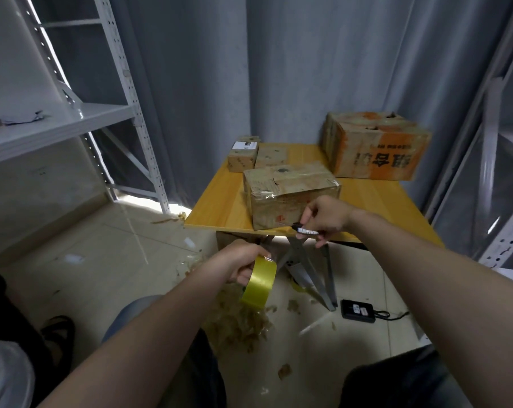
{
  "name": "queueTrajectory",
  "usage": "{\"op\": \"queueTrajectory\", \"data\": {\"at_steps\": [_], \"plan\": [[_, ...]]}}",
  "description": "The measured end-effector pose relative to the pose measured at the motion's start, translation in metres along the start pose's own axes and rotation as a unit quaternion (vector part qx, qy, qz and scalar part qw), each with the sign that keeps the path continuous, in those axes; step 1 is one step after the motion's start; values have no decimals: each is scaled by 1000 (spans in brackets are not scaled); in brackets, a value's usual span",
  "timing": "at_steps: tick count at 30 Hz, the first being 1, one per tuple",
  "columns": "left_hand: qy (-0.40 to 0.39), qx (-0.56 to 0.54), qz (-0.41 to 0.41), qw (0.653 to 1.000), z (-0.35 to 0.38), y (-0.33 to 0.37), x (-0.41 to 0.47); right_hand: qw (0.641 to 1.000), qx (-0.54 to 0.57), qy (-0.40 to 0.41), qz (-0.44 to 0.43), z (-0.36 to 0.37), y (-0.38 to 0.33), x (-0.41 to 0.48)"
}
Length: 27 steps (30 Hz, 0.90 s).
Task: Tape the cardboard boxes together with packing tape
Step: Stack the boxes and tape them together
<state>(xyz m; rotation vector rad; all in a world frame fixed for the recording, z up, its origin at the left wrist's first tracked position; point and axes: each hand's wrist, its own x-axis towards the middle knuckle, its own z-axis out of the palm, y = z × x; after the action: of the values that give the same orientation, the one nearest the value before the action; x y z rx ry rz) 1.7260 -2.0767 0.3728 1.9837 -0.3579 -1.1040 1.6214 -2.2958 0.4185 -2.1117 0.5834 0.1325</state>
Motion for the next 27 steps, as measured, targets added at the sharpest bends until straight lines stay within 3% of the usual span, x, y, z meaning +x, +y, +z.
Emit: {"op": "queueTrajectory", "data": {"at_steps": [3, 6, 9, 11, 14, 20, 22, 24, 27], "plan": [[-4, 22, 30, 999, 3, 3, -8, 990, 89, 44, -104, 0, 3, -15], [-24, 7, 82, 996, 12, 14, -16, 918, 271, 250, -146, -6, 6, -25], [-29, 1, 138, 990, 19, 24, -22, 838, 320, 438, -60, -21, 21, -33], [-39, -2, 166, 985, 23, 29, -23, 844, 220, 487, 45, -31, 45, -42], [-43, 3, 206, 978, 27, 34, -27, 866, 49, 475, 150, -34, 76, -57], [-44, -10, 273, 961, 30, 37, -34, 905, -87, 363, 206, -31, 74, -60], [-38, -23, 294, 955, 29, 38, -36, 905, -95, 387, 151, -29, 60, -57], [-20, -27, 315, 948, 28, 40, -38, 916, 15, 401, 6, -23, 39, -57], [8, -57, 331, 942, 26, 45, -41, 948, 153, 233, -153, -6, 6, -63]]}}
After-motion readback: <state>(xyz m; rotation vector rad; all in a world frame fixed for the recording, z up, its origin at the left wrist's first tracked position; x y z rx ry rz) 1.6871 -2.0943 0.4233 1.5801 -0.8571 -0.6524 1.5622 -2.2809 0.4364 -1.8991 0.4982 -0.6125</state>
